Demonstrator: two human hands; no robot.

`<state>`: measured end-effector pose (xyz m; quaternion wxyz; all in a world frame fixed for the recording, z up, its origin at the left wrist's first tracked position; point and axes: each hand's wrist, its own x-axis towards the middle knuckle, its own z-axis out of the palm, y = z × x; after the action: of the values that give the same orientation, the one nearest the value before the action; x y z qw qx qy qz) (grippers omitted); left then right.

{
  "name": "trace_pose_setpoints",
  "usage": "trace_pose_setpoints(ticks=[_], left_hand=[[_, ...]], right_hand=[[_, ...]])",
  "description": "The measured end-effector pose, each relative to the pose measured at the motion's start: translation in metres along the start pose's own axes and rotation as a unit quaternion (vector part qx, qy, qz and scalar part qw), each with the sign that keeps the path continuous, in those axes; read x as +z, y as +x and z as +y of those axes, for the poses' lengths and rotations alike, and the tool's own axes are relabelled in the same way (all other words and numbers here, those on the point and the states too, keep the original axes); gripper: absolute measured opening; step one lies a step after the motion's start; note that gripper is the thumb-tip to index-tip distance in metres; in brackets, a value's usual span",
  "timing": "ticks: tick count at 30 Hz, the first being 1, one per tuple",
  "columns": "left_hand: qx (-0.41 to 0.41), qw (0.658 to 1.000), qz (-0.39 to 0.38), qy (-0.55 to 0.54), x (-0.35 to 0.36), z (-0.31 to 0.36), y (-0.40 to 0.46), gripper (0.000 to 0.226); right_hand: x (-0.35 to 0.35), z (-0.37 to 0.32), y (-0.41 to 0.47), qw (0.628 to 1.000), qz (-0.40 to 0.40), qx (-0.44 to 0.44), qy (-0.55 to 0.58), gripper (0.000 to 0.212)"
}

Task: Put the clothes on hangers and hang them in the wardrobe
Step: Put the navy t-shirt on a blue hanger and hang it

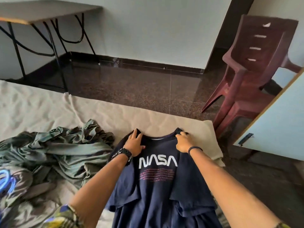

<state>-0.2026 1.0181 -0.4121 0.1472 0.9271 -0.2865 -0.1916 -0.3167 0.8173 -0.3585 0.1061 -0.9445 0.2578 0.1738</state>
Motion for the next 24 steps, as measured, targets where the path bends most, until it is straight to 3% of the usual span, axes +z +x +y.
trace_pose_setpoints(ticks=[5, 8, 11, 15, 17, 20, 22, 24], left_hand=[[0.024, 0.991, 0.082, -0.103, 0.010, -0.003, -0.026, 0.075], [0.033, 0.974, 0.108, -0.194, 0.011, -0.007, -0.058, 0.073], [0.023, 0.951, 0.137, -0.278, 0.008, -0.020, -0.106, 0.058], [-0.059, 0.880, 0.288, -0.373, 0.010, -0.055, -0.182, 0.040], [-0.074, 0.855, 0.366, -0.359, 0.014, -0.078, -0.225, 0.039], [-0.096, 0.836, 0.479, -0.249, 0.018, -0.113, -0.278, 0.036], [-0.149, 0.827, 0.503, -0.202, 0.026, -0.136, -0.306, 0.039], [-0.183, 0.843, 0.475, -0.174, 0.048, -0.150, -0.321, 0.046]], right_hand=[[0.015, -0.020, -0.019, 0.991, 0.104, 0.035, 0.083, 0.038], [0.032, -0.052, -0.043, 0.970, 0.164, 0.004, 0.180, 0.042], [0.050, -0.095, -0.074, 0.953, 0.132, -0.092, 0.258, 0.035], [0.079, -0.162, -0.115, 0.924, 0.044, -0.210, 0.318, 0.027], [0.092, -0.196, -0.132, 0.912, 0.003, -0.238, 0.334, 0.025], [0.107, -0.237, -0.149, 0.905, -0.022, -0.276, 0.324, 0.024], [0.117, -0.266, -0.160, 0.900, -0.049, -0.307, 0.307, 0.024], [0.123, -0.289, -0.169, 0.896, -0.062, -0.334, 0.286, 0.025]])
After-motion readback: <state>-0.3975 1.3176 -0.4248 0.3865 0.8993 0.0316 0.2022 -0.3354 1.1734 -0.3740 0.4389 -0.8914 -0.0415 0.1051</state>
